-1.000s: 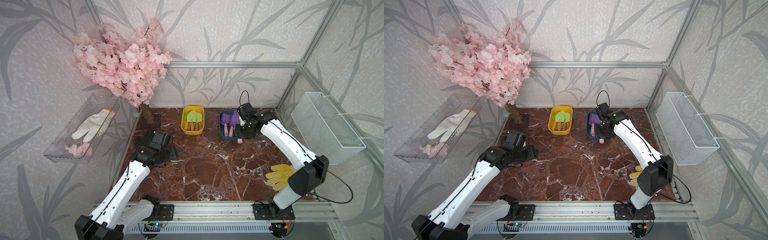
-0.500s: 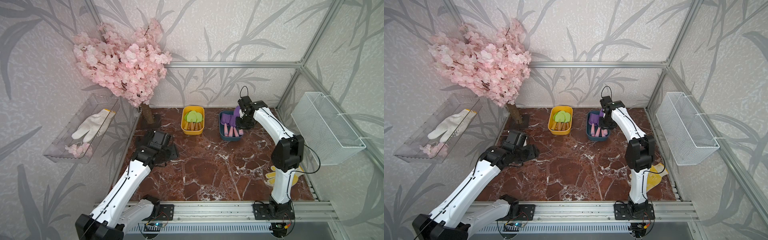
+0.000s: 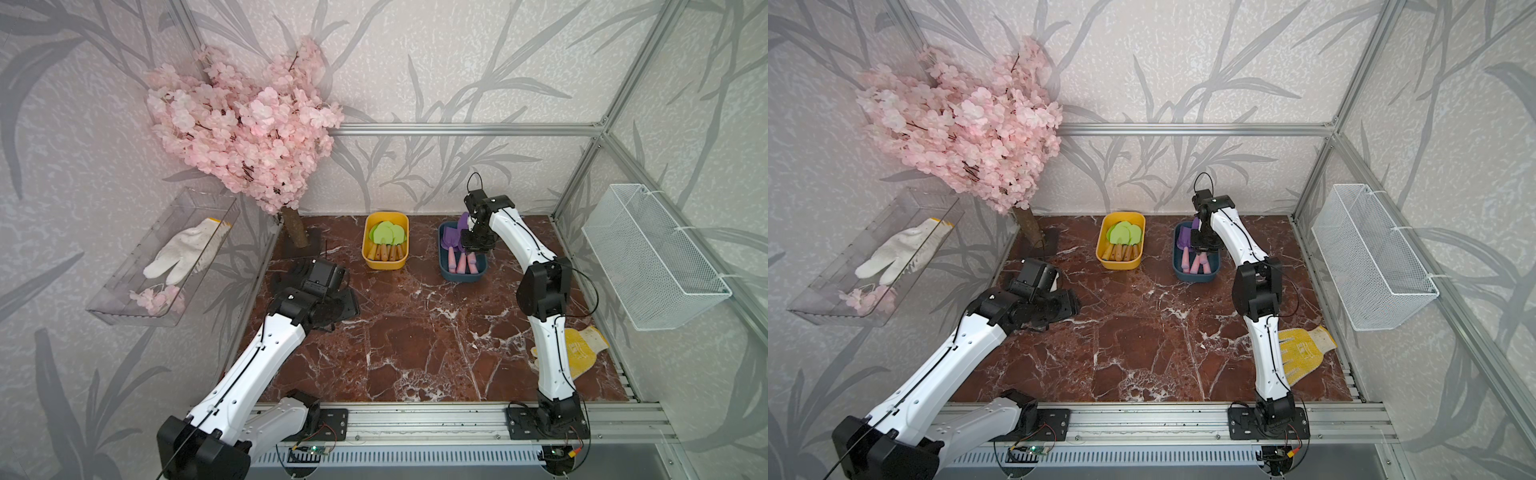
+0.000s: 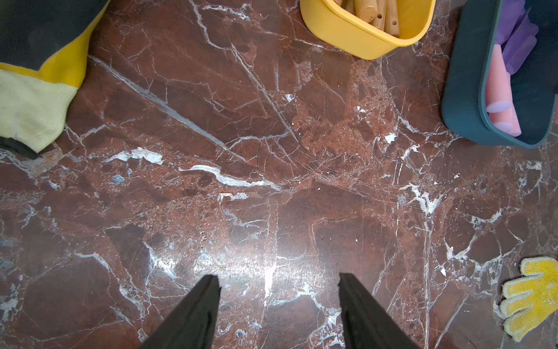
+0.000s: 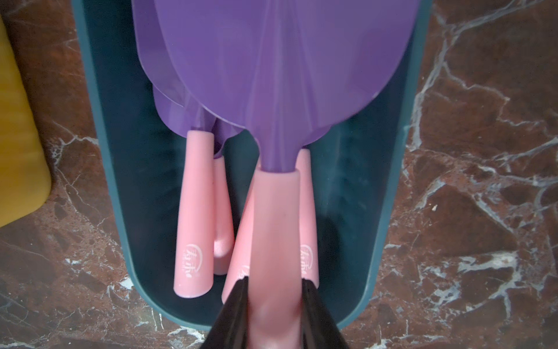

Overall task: Sort the small shovels by color and place them into the storage box
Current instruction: Place the shovel in the storage box.

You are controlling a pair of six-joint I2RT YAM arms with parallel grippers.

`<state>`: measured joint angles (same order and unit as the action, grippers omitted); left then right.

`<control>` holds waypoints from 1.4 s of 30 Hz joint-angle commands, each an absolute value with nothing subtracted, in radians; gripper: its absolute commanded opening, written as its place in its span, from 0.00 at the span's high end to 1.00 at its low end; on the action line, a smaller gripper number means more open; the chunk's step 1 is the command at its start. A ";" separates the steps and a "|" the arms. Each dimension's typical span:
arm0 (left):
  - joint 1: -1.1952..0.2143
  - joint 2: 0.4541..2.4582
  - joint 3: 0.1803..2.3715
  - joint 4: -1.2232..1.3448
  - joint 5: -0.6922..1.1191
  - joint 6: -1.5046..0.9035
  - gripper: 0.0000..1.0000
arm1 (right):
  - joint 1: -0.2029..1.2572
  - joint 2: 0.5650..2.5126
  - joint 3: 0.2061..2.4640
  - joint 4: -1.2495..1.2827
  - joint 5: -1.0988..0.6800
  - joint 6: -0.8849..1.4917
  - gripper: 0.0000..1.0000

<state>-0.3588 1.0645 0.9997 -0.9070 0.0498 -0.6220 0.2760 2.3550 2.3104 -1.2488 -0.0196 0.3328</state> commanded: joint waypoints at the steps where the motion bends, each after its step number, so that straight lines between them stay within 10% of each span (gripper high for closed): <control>1: -0.354 1.074 1.033 -0.922 0.042 -0.601 0.34 | 0.272 2.379 2.350 -1.291 -0.028 0.352 0.83; 42: -0.354 1.064 1.005 -0.912 0.036 -0.604 0.33 | 0.249 2.511 2.433 -1.347 -0.031 0.354 0.81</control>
